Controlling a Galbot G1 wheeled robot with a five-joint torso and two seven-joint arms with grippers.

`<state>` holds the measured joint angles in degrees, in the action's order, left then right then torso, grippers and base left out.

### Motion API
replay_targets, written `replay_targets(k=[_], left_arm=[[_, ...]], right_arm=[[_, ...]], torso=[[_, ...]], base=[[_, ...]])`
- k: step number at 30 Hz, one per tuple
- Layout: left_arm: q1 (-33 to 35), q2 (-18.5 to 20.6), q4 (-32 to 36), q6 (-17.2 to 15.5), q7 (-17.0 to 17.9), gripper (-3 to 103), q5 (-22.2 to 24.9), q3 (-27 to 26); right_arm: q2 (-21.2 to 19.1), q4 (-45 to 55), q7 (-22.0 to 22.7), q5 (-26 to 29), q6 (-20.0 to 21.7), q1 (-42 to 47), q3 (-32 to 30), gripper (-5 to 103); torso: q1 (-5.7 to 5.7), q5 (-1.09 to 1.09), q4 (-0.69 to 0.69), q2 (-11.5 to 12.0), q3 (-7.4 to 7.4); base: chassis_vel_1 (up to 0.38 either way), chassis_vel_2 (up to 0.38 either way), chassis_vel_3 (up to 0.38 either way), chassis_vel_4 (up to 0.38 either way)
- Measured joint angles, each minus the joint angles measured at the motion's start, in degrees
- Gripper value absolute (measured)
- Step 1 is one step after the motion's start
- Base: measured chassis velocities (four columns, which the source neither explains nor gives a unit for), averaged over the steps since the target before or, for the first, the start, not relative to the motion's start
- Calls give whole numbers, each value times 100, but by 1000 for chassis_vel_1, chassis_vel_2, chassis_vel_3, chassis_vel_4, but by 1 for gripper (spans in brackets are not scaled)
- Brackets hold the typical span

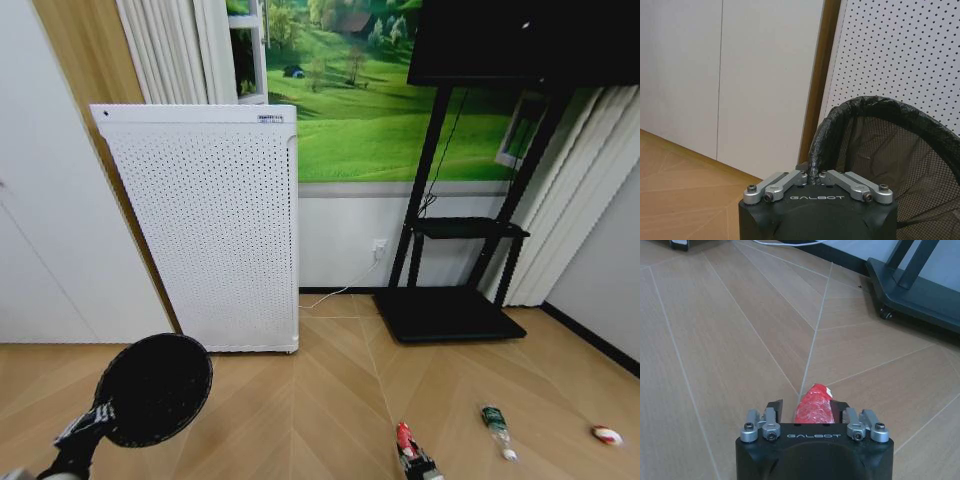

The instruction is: Pick up the trash bin and place the garbage on the floor into it.

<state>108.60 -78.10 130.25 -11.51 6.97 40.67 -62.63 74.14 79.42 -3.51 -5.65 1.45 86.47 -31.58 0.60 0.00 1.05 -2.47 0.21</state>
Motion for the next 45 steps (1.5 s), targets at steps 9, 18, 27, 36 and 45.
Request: replay_targets(k=[9, 18, 27, 36, 45], left_arm=[[8, -15, 1, 3, 26, 3, -42, 9], [14, -12, 2, 3, 55, 3, -41, 0], [37, -53, 11, 15, 60, 3, -54, -2], [102, -76, 21, 58, 38, 3, -43, -68], [67, -73, -30, 63, 28, 3, -49, -34]], right_arm=[[18, -534, 179, 146, 173, -344, 160, 93], [-19, -684, 113, 523, 360, -433, 225, 93], [-4, -665, 84, 581, 382, -422, 285, 66], [53, -748, 366, 591, 352, -483, 339, 33], [-17, -230, 492, 446, 155, -256, 144, 17]], torso=[[0, 0, 1, 0, 0], [0, 0, 0, 0, 0], [0, 0, 0, 0, 0], [0, -1, 0, 0, 0], [0, 2, 1, 0, 0]], base=[[0, 0, 0, 0], [0, 0, 0, 0], [0, 0, 0, 0], [0, 0, 0, 0], [0, 0, 0, 0]])
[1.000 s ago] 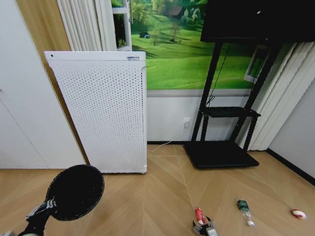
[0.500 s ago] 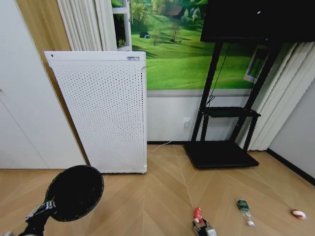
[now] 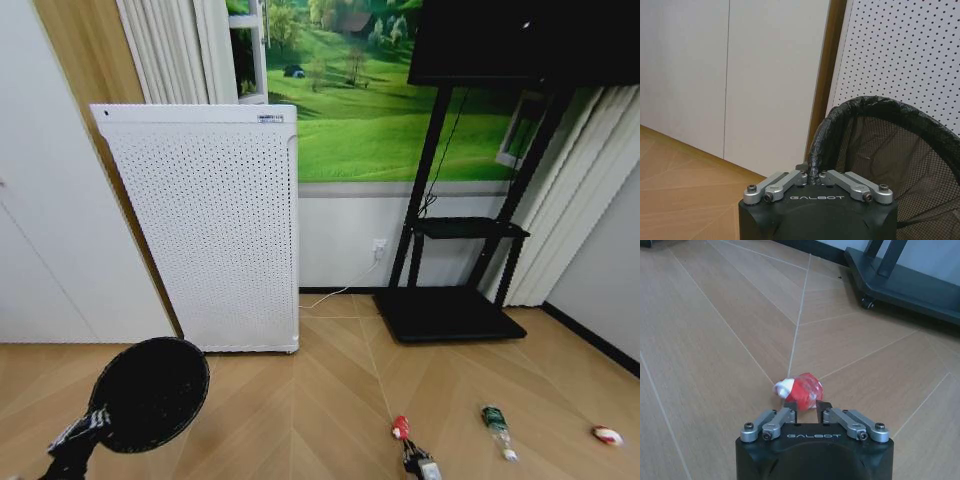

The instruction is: Pick up the trash bin and place the garbage on the floor into it.

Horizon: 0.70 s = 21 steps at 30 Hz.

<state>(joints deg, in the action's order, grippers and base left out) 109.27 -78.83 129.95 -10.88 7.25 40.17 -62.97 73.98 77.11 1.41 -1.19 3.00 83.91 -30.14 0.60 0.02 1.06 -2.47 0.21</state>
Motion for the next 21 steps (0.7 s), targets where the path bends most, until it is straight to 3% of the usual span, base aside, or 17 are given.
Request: replay_targets(k=[1, 5, 7, 8, 10, 12, 14, 16, 17, 21], left_arm=[[0, 0, 0, 0, 0, 3, 0, 0], [-16, 20, -33, 6, -1, 3, 6, -3], [-15, 22, -33, 7, -1, 3, 9, -6], [-9, 29, -33, 8, -2, 3, 21, -20], [1, 37, -33, 9, -2, 3, 25, -27], [21, 51, -23, 9, -2, 3, 25, -31], [27, 53, -16, 9, -2, 3, 24, -31], [47, 55, 23, 9, 0, 3, 3, -5], [47, 55, 23, 9, 0, 3, 3, -5], [53, 56, 51, 9, 37, 3, -26, 36]], right_arm=[[0, 0, 0, 0, 0, 0, 0, 17], [28, 162, 20, -59, 45, 42, 15, 39], [35, 171, 32, -65, 47, 39, 28, 39], [44, 186, 51, -69, 76, 18, 69, 51], [50, 181, 68, -66, 103, -14, 104, 56], [69, 56, 165, -13, 176, -140, 207, 67], [77, -5, 205, 0, 189, -186, 232, 67], [100, -190, 346, 58, 279, -332, 307, 78], [100, -190, 346, 58, 279, -332, 307, 78], [143, -507, 599, 140, 411, -503, 354, 98]], torso=[[0, 0, 0, 0, 0], [0, -1, -1, 0, 0], [0, -1, 0, 0, 0], [0, -2, 0, 0, 0], [0, -1, 0, 0, 0], [0, -2, -1, 0, 0], [0, -2, -1, 0, 0], [0, -2, -1, 0, 0], [0, -2, -1, 0, 0], [0, -1, -1, 0, 0]], base=[[0, 0, 0, 0], [0, 0, 0, 0], [0, 0, 0, 0], [0, 0, 0, 0], [0, 0, 0, 0], [0, 0, 0, 0], [0, 0, 0, 0], [0, 0, 0, 0], [0, 0, 0, 0], [0, 0, 0, 0]])
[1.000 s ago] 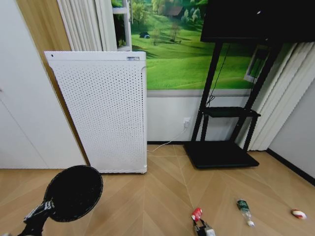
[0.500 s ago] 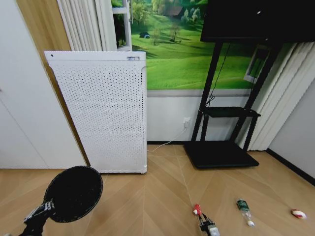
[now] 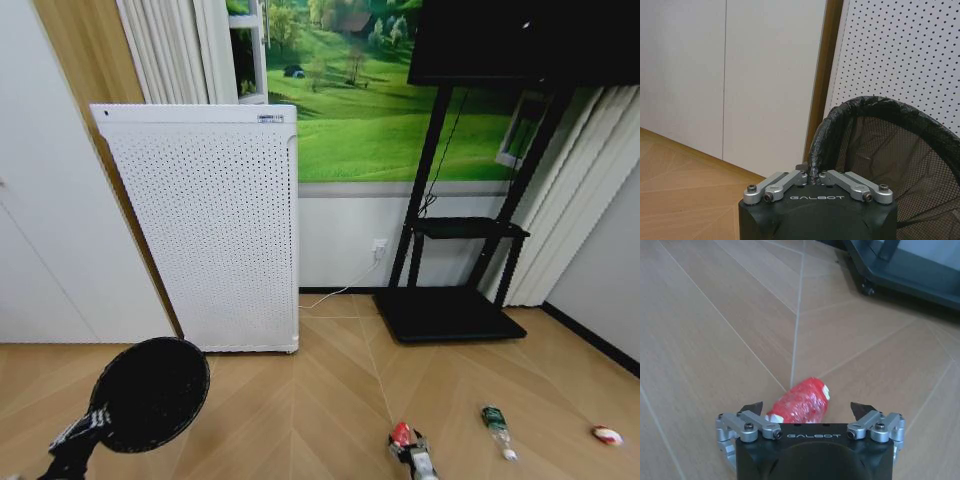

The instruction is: Pick up the trash bin and place the garbage on the floor into it.

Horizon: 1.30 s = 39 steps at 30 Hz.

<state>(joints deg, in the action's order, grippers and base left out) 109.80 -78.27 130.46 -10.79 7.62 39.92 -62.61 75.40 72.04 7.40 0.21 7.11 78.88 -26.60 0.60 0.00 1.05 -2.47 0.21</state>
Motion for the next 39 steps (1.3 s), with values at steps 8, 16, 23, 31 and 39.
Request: replay_targets(k=[8, 16, 23, 31, 39], left_arm=[[-21, 13, -35, -9, 19, 3, -9, 20], [-32, 22, -62, -12, 24, 3, 0, 1], [-14, -9, -64, -12, 23, 3, 8, -35], [-38, -20, -64, -9, 23, 3, 0, 0], [-98, 73, -159, -5, 0, 3, -71, 143]], right_arm=[[71, -244, 345, 330, 129, -125, 79, 95], [50, -185, 404, 527, 265, -191, 279, 86], [40, -235, 381, 534, 266, -228, 320, 65], [8, -119, 307, 573, 275, -103, 263, 45], [-36, 291, 250, 693, 288, 101, 123, 45]], torso=[[0, 2, 0, 0, 0], [0, 0, 0, 0, 0], [0, 0, -1, 0, -1], [0, 0, 1, 0, 0], [0, -2, 0, 0, 0]], base=[[0, 0, 0, 0], [0, 0, 0, 0], [0, 0, 0, 0], [0, 0, 0, 0], [0, 0, 0, 0]])
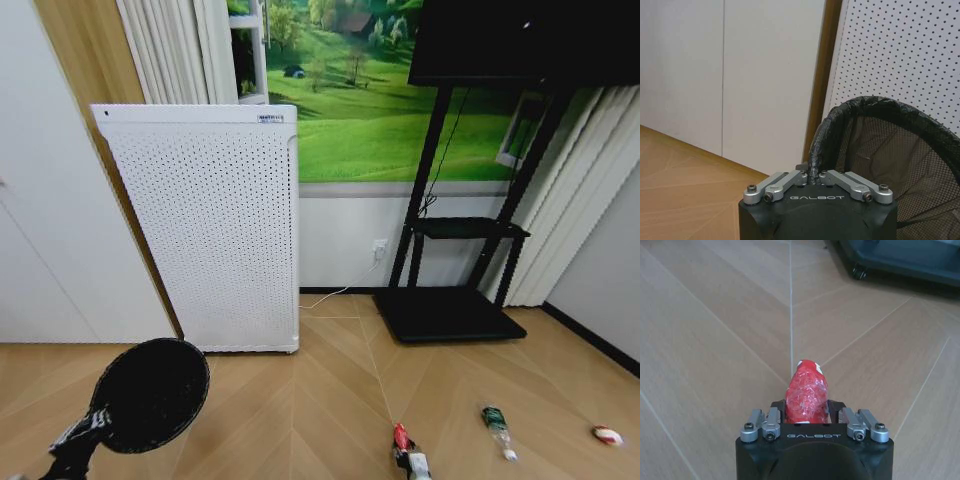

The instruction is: Pick up the trash bin and place the garbage on the floor into it.

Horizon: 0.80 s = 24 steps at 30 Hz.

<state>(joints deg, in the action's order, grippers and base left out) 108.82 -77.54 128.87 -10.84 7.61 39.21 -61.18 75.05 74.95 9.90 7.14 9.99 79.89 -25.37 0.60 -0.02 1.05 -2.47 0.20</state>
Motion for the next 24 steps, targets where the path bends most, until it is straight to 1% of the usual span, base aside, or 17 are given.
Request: replay_targets(k=[2, 3, 5, 6, 7, 8, 9, 11, 12, 15, 16, 17, 18, 19, 20, 22, 24], left_arm=[[-126, 215, -189, 1, -14, 3, -121, 360], [-126, 215, -189, 1, -14, 3, -121, 360], [-520, 672, -573, 35, 10, 3, -247, 958], [-520, 672, -573, 35, 10, 3, -247, 958], [-695, 838, -733, 77, 72, 3, -232, 1155], [-874, 1024, -897, 119, 135, 3, -125, 1381], [-874, 1024, -897, 119, 135, 3, -125, 1381], [-1099, 1323, -1118, 228, 128, 3, 112, 1734], [-1099, 1323, -1118, 228, 128, 3, 112, 1734], [-1739, 1845, -1534, 308, 53, 3, 494, 2538], [-1739, 1845, -1534, 308, 53, 3, 494, 2538], [-1987, 2019, -1668, 323, -23, 3, 613, 2841], [-1987, 2019, -1668, 323, -23, 3, 613, 2841], [-2249, 2174, -1826, 337, -113, 3, 721, 3148], [-2493, 2285, -1982, 362, -209, 3, 794, 3418], [-3123, 2422, -2391, 413, -376, 3, 958, 4087], [-3312, 2426, -2516, 424, -406, 3, 1013, 4285]], right_arm=[[-69, 502, -92, 229, 53, 211, -110, 45], [-69, 502, -92, 229, 53, 211, -110, 45], [-223, 1553, -374, 645, 31, 660, -268, 45], [-223, 1553, -374, 645, 31, 660, -268, 45], [-287, 1950, -486, 779, 2, 828, -301, 45], [-384, 2479, -614, 944, -78, 1035, -298, 45], [-384, 2479, -614, 944, -78, 1035, -298, 45], [-693, 3264, -870, 1199, -191, 1275, -169, 45], [-693, 3264, -870, 1199, -191, 1275, -169, 45], [-1079, 4110, -1218, 1500, -376, 1429, -23, 45], [-1079, 4110, -1218, 1500, -376, 1429, -23, 45], [-1216, 4365, -1339, 1603, -402, 1414, 23, 45], [-1216, 4365, -1339, 1603, -402, 1414, 23, 45], [-1310, 4534, -1428, 1664, -422, 1388, 56, 45], [-1382, 4657, -1466, 1693, -454, 1374, 82, 45], [-1500, 4900, -1318, 1692, -556, 1320, 231, 45], [-1540, 4965, -1292, 1693, -583, 1306, 293, 45]], torso=[[0, 1, -1, 0, 0], [0, 1, -1, 0, 0], [0, 3, 2, 0, 0], [0, 3, 2, 0, 0], [0, 4, 2, 0, 0], [0, 5, 7, 1, 0], [0, 5, 7, 1, 0], [0, 2, 2, 0, 0], [0, 2, 2, 0, 0], [0, 4, -1, 0, 0], [0, 4, -1, 0, 0], [0, 2, 4, 0, 1], [0, 2, 4, 0, 1], [0, 2, -1, 0, 0], [1, 3, 1, 1, 1], [1, 0, 0, 0, 1], [0, 1, 0, 0, 1]], base=[[0, 0, 0, 0], [0, 0, 0, 0], [0, 0, 0, 0], [0, 0, 0, 0], [0, 0, 0, 0], [0, 0, 0, 0], [0, 0, 0, 0], [0, 0, 0, 0], [0, 0, 0, 0], [0, 0, 0, 0], [0, 0, 0, 0], [0, 0, 0, 0], [0, 0, 0, 0], [0, 0, 0, 0], [0, 0, 0, 0], [0, 0, 0, 0], [0, 0, 0, 0]])
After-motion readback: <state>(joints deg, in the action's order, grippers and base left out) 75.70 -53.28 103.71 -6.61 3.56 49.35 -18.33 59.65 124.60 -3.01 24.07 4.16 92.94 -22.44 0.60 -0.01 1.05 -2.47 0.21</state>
